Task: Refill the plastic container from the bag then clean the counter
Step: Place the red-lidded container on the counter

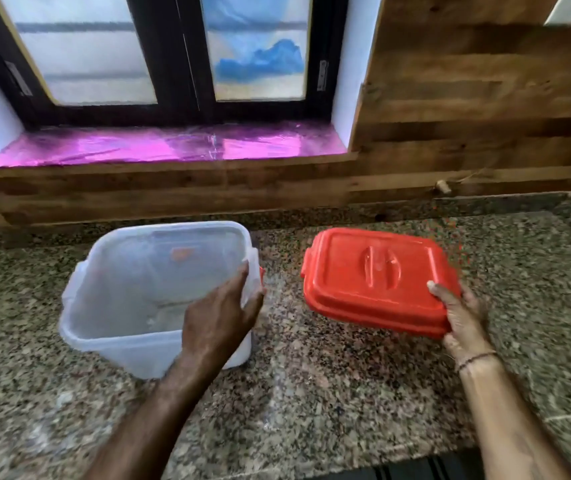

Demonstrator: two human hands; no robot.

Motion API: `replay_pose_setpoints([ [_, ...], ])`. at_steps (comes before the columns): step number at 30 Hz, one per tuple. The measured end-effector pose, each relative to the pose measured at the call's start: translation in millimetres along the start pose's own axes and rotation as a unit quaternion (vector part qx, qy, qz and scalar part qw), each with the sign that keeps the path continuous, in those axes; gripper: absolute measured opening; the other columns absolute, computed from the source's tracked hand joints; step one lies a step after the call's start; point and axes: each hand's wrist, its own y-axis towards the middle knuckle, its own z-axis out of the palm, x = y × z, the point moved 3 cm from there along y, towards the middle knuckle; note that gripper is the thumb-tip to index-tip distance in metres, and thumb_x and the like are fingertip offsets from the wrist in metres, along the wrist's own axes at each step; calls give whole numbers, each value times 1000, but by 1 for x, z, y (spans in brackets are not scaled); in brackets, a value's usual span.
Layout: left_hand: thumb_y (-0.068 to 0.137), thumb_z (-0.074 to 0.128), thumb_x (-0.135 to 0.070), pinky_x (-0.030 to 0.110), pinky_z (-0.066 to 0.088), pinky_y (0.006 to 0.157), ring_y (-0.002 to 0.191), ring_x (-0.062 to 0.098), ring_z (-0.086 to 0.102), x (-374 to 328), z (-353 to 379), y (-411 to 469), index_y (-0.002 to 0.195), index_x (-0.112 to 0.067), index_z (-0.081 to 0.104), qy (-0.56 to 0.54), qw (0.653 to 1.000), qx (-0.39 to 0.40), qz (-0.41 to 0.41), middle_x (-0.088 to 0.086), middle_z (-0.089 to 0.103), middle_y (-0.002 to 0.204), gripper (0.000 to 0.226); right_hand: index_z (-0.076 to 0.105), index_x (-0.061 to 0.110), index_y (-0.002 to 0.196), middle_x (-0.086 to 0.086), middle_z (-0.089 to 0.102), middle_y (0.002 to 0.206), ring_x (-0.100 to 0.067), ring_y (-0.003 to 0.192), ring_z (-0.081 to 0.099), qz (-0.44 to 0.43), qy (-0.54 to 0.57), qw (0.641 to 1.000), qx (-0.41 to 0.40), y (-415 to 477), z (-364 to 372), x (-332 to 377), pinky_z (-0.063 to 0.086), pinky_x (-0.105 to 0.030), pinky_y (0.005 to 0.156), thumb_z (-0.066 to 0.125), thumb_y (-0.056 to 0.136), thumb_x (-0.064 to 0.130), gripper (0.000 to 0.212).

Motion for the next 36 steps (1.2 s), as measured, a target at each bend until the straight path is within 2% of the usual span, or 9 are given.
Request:
replay_pose_setpoints([
  [3, 94, 46, -64, 41, 54, 71, 102, 33, 71, -3, 4, -2, 153, -42, 38, -12, 999, -24, -18, 7, 76, 111, 63, 59, 11, 134, -16, 68, 123, -26, 91, 68, 52, -48, 997, 35, 27, -2, -46, 62, -40, 74, 99, 30, 43, 116],
  [7, 93, 49, -64, 42, 55, 69, 100, 33, 72, -11, 5, -5, 150, -45, 42, 6, 998, -44, -44, 5, 78, 108, 60, 59, 14, 133, -17, 70, 123, -28, 95, 71, 78, -92, 991, 58, 43, 12, -88, 61, -46, 83, 97, 43, 34, 99],
  [11, 94, 53, -60, 38, 52, 66, 98, 31, 73, -18, 7, -5, 149, -44, 46, 25, 996, -62, -55, 3, 78, 107, 57, 55, 19, 137, -3, 69, 108, -23, 87, 72, 79, -211, 972, 66, 42, 21, -105, 62, -43, 78, 79, 84, 18, 59],
  [15, 94, 55, -59, 38, 53, 64, 96, 32, 74, -19, 6, -6, 147, -42, 50, 27, 995, -77, -55, 3, 79, 107, 56, 58, 19, 133, -10, 65, 122, -28, 93, 70, 22, -360, 932, 32, 46, 18, -120, 61, -34, 65, 79, 83, 26, 55],
  [22, 93, 59, -56, 36, 50, 60, 90, 34, 75, -25, 6, -5, 145, -35, 55, 35, 995, -73, -53, 6, 79, 107, 56, 54, 24, 134, -9, 51, 136, -34, 123, 53, -28, -493, 869, 15, 32, 25, -108, 52, -60, 95, 77, 83, 33, 56],
  [24, 93, 60, -56, 36, 52, 65, 99, 32, 74, -29, 3, -9, 145, -31, 56, 15, 996, -67, -55, 4, 75, 119, 58, 50, 27, 141, -6, 46, 143, -30, 130, 48, -86, -505, 858, 37, 11, 38, -92, 46, -54, 103, 71, 88, 39, 58],
  [28, 92, 58, -61, 37, 54, 83, 116, 22, 68, -32, -8, -19, 145, -29, 56, -20, 998, -59, -30, -4, 66, 137, 63, 49, 23, 146, -7, 50, 144, -25, 125, 56, -153, -470, 857, 145, -36, 89, -62, 48, -32, 91, 62, 96, 40, 53],
  [31, 89, 60, -61, 41, 52, 92, 118, 23, 66, -9, -32, -22, 139, -27, 61, -1, 996, -86, -20, -2, 68, 134, 60, 55, 25, 140, -6, 56, 136, -23, 116, 61, -212, -417, 861, 198, -77, 145, -28, 55, -42, 93, 58, 96, 43, 48],
  [36, 87, 59, -59, 43, 51, 96, 119, 23, 66, 58, -86, -36, 131, -24, 67, 6, 986, -146, -75, 0, 71, 129, 57, 64, 24, 129, -1, 67, 123, -18, 105, 65, -316, -365, 836, 260, -138, 223, 14, 54, -38, 92, 62, 92, 43, 42],
])
